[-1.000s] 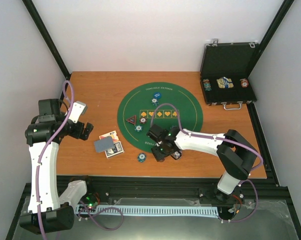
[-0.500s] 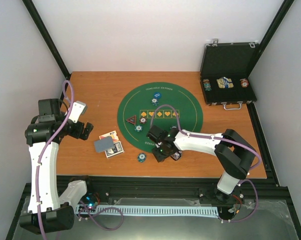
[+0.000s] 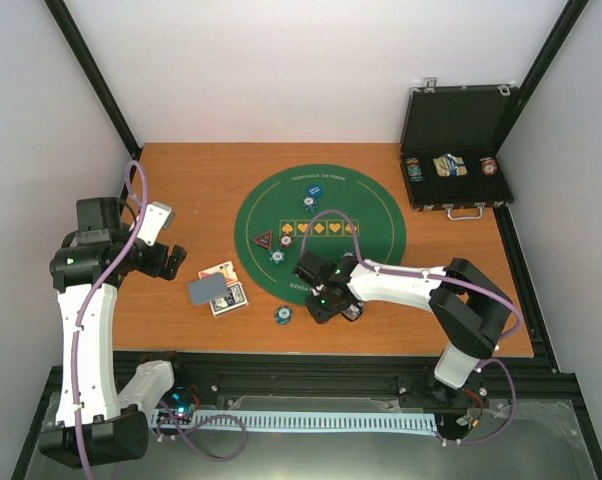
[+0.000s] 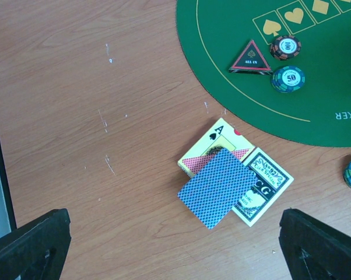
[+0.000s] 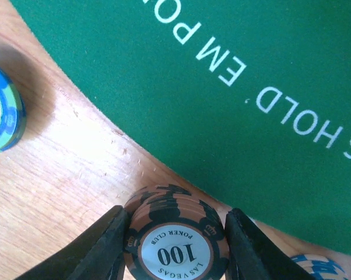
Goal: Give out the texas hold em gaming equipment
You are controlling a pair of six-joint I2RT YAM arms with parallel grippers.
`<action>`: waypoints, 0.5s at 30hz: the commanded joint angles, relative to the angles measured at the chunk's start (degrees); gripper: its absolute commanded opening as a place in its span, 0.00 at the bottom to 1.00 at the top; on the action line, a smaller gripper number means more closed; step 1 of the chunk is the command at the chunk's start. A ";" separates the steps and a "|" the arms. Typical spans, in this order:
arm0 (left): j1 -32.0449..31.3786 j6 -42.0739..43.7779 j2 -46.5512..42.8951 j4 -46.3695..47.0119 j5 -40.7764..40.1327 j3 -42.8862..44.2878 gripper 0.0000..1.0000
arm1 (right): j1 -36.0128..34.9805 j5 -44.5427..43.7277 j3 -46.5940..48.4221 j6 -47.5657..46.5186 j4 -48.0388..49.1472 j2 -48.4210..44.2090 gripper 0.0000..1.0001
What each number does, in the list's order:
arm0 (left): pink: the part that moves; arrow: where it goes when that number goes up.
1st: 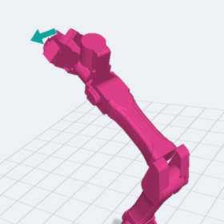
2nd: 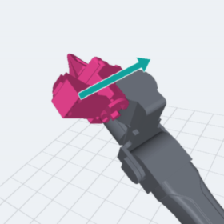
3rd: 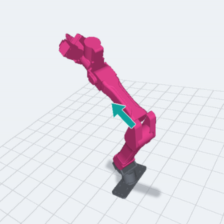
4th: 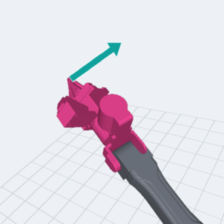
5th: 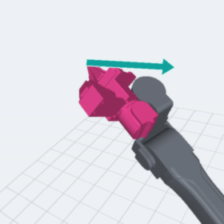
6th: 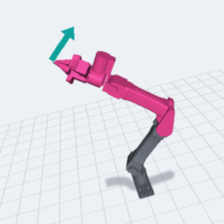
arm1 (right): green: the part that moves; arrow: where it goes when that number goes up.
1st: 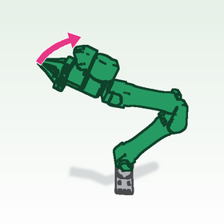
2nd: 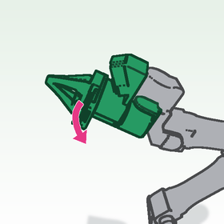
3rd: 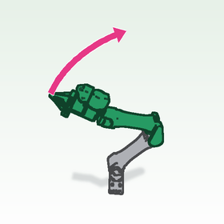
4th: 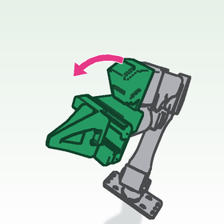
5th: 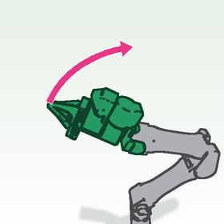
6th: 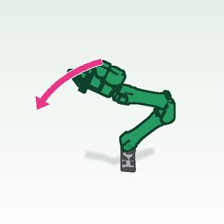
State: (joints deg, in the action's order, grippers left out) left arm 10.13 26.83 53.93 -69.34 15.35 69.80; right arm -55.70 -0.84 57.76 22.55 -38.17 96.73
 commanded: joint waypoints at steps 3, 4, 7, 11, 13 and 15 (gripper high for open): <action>0.50 -0.26 -0.47 0.70 -0.19 0.88 1.00 | -0.90 -1.27 2.15 0.32 -2.60 -1.87 0.37; 0.43 -0.21 -0.47 0.68 -0.16 0.87 1.00 | -0.98 -1.29 2.45 0.25 -2.94 -2.03 0.37; 0.42 -0.20 -0.48 0.69 -0.07 0.95 1.00 | -1.15 -1.37 3.33 0.23 -3.83 -2.53 0.37; 0.49 -0.19 -0.31 0.61 0.00 1.22 1.00 | -1.41 -1.14 4.47 0.22 -4.58 -2.96 0.37; 0.44 -0.20 -0.26 0.61 0.04 1.28 1.00 | -1.40 -1.79 5.22 0.07 -5.10 -3.11 0.36; 0.43 -0.14 -0.30 0.52 0.11 1.38 1.00 | -1.36 -3.18 7.08 -0.62 -6.00 -2.92 0.37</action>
State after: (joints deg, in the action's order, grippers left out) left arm 10.13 26.83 53.93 -69.23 15.20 69.80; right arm -56.40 -1.61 61.39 22.50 -42.33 95.53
